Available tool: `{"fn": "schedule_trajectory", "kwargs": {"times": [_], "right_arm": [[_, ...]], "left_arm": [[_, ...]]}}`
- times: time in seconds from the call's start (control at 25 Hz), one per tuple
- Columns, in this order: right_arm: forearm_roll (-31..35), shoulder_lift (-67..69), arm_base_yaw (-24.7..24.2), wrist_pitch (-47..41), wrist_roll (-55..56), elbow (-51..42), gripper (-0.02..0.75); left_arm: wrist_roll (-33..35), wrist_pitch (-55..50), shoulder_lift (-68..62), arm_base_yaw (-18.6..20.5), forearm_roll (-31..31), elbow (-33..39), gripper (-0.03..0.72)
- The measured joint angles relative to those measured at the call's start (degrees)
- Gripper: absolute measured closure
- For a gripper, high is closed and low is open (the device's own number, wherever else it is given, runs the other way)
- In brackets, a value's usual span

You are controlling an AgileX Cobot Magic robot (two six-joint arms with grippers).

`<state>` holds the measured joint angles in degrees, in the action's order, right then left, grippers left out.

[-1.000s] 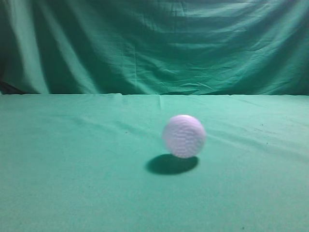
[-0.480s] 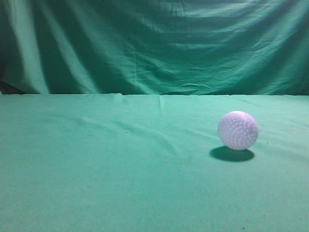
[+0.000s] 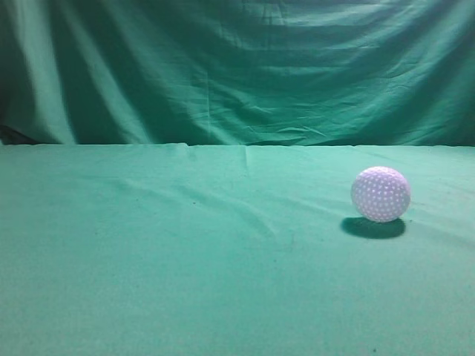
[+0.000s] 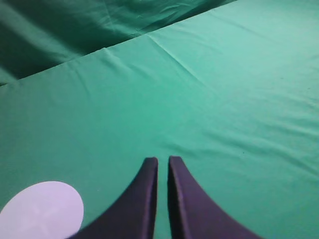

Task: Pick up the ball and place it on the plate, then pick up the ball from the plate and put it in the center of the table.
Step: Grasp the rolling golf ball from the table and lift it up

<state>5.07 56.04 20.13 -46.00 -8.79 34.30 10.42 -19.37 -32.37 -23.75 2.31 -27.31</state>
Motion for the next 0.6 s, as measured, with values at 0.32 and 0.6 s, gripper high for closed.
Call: {"fn": "schedule_trajectory", "kwargs": {"times": [0.32, 0.6], "right_arm": [[0.37, 1.65, 0.32, -1.98, -0.09, 4.51, 0.678], [-0.74, 8.96, 10.72, -2.53, 0.28, 9.35, 0.678]], "left_arm": [[0.0, -2.64, 0.0, 0.0, -4.69, 0.13, 0.636], [0.0, -1.47, 0.03, 0.0, -4.78, 2.63, 0.636]]}}
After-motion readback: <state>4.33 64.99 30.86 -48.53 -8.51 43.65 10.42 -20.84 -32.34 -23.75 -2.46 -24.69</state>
